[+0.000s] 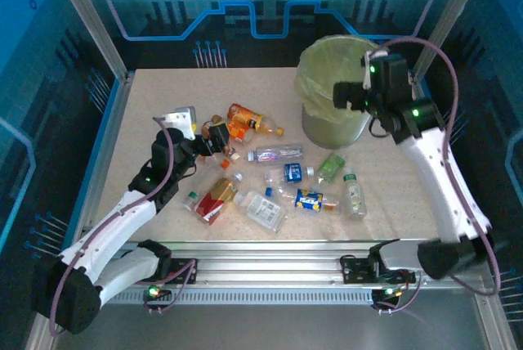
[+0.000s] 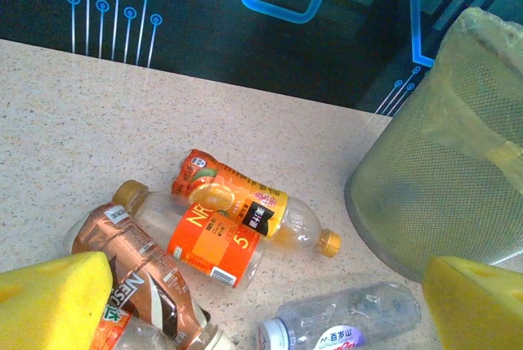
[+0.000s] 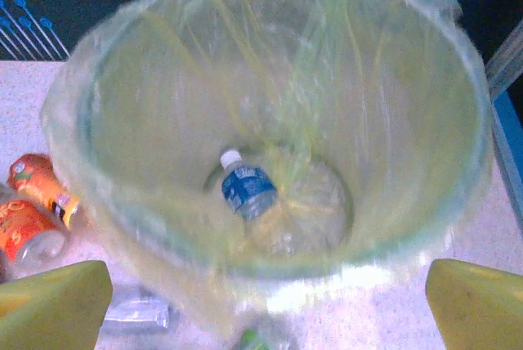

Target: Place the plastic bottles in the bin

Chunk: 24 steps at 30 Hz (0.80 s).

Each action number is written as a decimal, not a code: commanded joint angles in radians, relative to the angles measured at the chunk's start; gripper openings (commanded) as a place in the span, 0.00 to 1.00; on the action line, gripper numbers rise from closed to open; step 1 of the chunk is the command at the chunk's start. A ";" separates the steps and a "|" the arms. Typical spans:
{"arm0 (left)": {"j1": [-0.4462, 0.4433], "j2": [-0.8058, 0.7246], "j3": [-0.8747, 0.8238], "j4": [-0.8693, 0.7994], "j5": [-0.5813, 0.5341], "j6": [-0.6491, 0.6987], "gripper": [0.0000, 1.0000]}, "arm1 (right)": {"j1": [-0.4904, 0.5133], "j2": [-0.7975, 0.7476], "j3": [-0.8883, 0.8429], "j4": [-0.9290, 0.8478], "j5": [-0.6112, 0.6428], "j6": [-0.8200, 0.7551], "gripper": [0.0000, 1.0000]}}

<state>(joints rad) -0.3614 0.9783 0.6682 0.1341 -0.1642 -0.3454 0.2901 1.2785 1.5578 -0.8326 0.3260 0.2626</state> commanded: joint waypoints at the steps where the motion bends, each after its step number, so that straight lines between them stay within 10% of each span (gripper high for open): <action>1: 0.012 0.015 -0.015 0.051 0.024 -0.026 0.99 | 0.017 -0.139 -0.134 -0.058 0.032 0.107 1.00; 12: 0.014 0.095 0.010 0.077 0.074 -0.042 0.99 | 0.053 -0.467 -0.510 -0.267 -0.022 0.306 1.00; 24: 0.015 0.124 0.015 0.089 0.090 -0.066 0.99 | 0.049 -0.281 -0.622 -0.313 -0.082 0.379 0.83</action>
<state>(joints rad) -0.3561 1.1000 0.6647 0.1787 -0.0959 -0.3946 0.3332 0.9554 0.9298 -1.1038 0.2501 0.5972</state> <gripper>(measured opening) 0.990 0.832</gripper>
